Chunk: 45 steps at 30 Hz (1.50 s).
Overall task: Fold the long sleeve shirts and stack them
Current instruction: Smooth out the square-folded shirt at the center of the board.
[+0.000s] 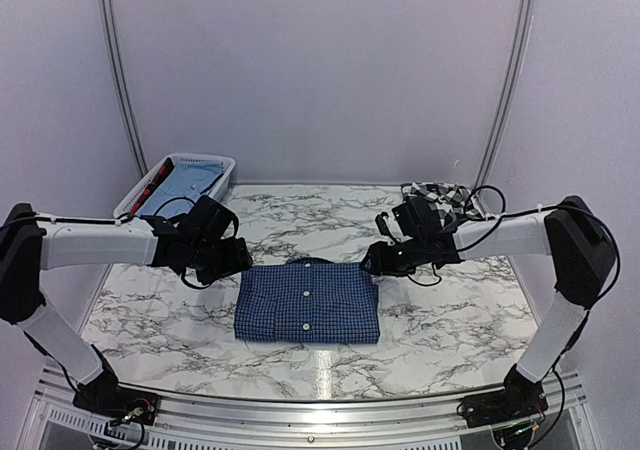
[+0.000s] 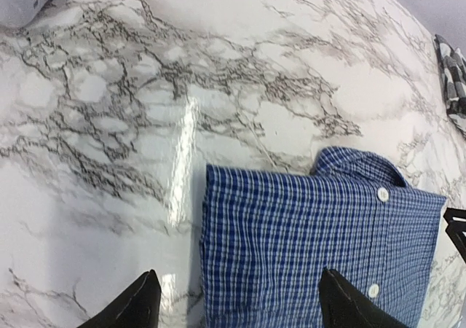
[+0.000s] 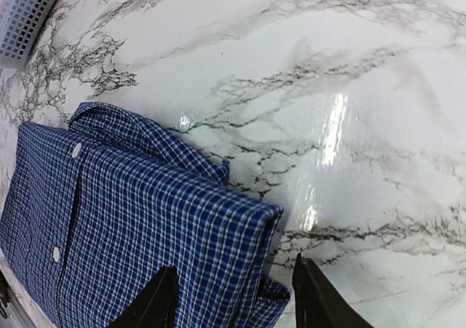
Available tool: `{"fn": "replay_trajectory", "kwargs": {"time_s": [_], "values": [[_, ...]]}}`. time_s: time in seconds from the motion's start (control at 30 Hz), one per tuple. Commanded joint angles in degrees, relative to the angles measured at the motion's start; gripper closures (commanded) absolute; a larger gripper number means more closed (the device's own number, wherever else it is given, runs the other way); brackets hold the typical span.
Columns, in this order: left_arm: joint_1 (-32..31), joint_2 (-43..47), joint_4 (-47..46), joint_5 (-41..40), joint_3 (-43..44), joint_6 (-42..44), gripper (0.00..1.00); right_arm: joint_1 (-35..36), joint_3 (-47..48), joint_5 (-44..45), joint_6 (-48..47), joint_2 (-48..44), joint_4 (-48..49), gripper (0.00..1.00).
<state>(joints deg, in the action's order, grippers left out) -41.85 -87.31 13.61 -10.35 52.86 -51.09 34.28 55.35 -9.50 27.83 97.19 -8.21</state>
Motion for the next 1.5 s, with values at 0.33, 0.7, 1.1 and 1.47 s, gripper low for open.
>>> {"fn": "replay_trajectory", "kwargs": {"time_s": [0.33,0.7,1.1,1.47], "values": [[8.59,-15.6,-0.71,10.92,10.96,13.1,0.38,-1.19,8.87,1.87,-1.29,9.21,1.5,0.56],[9.42,-19.75,-2.5,13.22,12.33,10.26,0.67,-1.25,10.32,1.03,-1.5,11.17,1.84,0.63],[7.71,-15.76,-2.88,13.89,14.36,13.7,1.0,1.88,12.42,7.01,-2.37,6.11,-3.42,1.0],[3.17,-12.94,-3.4,10.79,19.02,17.93,1.0,3.89,2.52,13.45,1.56,-6.35,-4.37,1.0]]}}
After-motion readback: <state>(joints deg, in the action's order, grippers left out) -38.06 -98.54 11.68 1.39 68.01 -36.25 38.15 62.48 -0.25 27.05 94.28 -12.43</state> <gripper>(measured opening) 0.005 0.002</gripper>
